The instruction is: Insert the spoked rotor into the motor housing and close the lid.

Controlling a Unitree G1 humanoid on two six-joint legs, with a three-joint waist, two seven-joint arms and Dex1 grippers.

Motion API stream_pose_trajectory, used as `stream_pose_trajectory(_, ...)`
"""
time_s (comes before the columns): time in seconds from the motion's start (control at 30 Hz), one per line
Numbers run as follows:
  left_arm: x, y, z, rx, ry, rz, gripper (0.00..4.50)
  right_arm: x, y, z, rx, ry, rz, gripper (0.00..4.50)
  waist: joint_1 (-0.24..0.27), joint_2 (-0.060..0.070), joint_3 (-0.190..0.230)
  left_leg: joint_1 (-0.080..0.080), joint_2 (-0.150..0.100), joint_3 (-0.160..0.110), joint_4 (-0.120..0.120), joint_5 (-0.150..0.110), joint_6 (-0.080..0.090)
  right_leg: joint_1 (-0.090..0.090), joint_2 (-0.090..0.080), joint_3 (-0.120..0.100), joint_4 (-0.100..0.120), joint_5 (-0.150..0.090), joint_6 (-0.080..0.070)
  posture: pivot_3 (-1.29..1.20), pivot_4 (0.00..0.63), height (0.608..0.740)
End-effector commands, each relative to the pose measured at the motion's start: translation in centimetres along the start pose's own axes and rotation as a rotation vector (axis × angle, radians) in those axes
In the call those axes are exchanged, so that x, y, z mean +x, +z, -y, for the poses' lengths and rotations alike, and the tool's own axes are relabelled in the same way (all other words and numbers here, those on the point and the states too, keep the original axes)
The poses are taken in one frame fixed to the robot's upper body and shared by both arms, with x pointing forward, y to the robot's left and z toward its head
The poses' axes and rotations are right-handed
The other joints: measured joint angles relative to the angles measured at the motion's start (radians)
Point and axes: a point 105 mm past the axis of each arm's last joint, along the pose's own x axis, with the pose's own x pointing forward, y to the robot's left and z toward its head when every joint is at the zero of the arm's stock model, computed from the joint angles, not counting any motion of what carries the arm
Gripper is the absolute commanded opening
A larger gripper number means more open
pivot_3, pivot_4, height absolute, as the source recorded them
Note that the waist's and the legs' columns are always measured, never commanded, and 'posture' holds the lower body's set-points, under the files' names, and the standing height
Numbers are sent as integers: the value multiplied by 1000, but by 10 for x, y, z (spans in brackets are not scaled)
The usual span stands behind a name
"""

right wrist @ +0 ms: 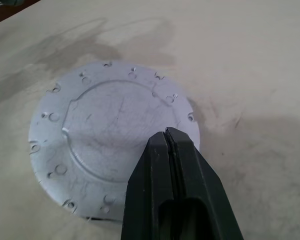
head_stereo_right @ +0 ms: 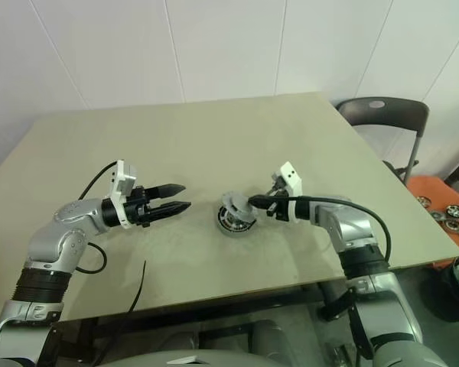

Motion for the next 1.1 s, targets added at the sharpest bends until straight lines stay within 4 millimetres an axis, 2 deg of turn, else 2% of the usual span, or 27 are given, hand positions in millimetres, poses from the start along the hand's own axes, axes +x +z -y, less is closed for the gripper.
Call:
stream_pose_trajectory(0.03,-1,14,0,49,-3,27,3022,10,7,-4,-42,19,12,8,0,0,0,0,0,0,0,0,0,0,0,0,0,0,0,0,0,740)
stream_pose_trajectory(0.2,1,15,0,51,-7,29,3022,23,-7,0,-113,-2,-32,8,-1,0,0,0,0,0,0,0,0,0,0,0,0,0,0,0,0,740)
stream_pose_trajectory(0.37,1,15,1,53,-5,31,3022,33,-15,-6,-161,13,-35,8,-2,-1,-1,2,0,0,0,0,0,2,0,0,1,0,1,0,0,740)
stream_pose_trajectory(0.53,-1,15,1,53,3,31,3022,32,-19,-6,-155,25,-50,8,-2,-1,-1,5,0,0,0,0,0,4,0,0,1,0,1,0,0,740)
stream_pose_trajectory(0.7,-1,14,0,52,10,30,3022,31,-29,-15,-178,79,-98,8,-1,-1,-1,5,0,0,0,0,0,5,0,0,1,-1,1,0,0,740)
stream_pose_trajectory(0.93,0,13,0,47,5,28,3022,32,-26,-18,-256,81,-102,8,-2,-1,-1,10,0,0,0,0,0,9,0,0,1,-3,0,0,0,740)
stream_pose_trajectory(1.1,1,12,1,41,-3,28,3022,33,-34,-27,-228,111,-108,8,-2,-1,-1,13,0,0,-1,0,0,12,0,0,1,-4,0,0,0,740)
